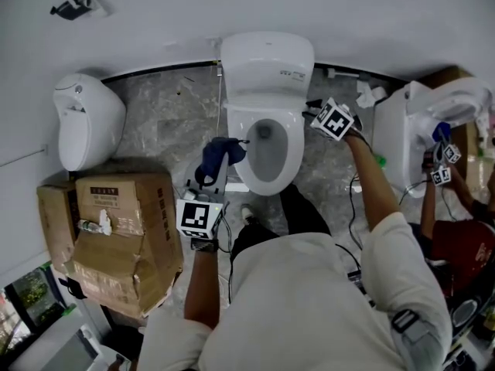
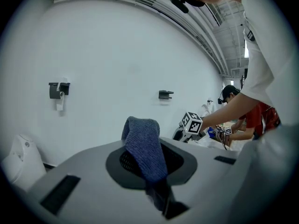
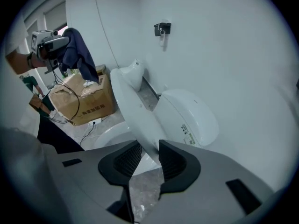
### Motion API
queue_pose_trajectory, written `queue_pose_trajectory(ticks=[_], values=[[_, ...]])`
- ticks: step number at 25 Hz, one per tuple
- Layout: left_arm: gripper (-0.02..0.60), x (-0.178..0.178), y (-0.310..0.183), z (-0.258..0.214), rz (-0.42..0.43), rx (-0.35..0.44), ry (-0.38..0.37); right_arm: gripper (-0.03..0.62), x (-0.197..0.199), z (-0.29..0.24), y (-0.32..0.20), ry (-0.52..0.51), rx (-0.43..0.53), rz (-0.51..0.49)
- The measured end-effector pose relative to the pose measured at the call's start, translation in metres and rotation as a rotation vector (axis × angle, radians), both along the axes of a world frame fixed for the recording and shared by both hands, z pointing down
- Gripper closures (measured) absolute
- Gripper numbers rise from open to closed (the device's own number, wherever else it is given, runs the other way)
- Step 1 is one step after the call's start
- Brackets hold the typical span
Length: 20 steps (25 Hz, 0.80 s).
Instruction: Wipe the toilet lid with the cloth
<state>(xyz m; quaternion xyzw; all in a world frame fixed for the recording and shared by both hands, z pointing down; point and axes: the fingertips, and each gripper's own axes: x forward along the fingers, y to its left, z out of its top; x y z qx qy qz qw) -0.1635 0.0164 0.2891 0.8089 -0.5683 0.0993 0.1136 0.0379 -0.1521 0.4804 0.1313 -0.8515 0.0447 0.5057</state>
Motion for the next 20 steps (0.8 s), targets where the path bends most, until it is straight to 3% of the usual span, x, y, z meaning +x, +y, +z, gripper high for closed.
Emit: queue_pose_trajectory(ticks=[6,9,13,17,20], values=[[0.538,-0.001,0.013,0.001,0.005,-0.005,0.029,0.453,0.007,0.020,0.055,0.074,-0.007,-0.075],[0.538,0.001,0.018,0.002,0.013,-0.011,0.026,0.445,0.005,0.026,0.083,0.106,-0.001,-0.189],[0.538,0.003,0.023,0.011,0.027,-0.037,0.025,0.420,0.013,0.048,0.115,0.130,-0.070,-0.241],[0.538,0.003,0.032,0.018,0.032,-0.056,0.056,0.410,0.011,0.059,0.136,0.145,-0.077,-0.300],[0.538,0.002,0.041,0.027,0.033,-0.074,0.064,0.401,0.018,0.078,0.163,0.160,-0.150,-0.325]])
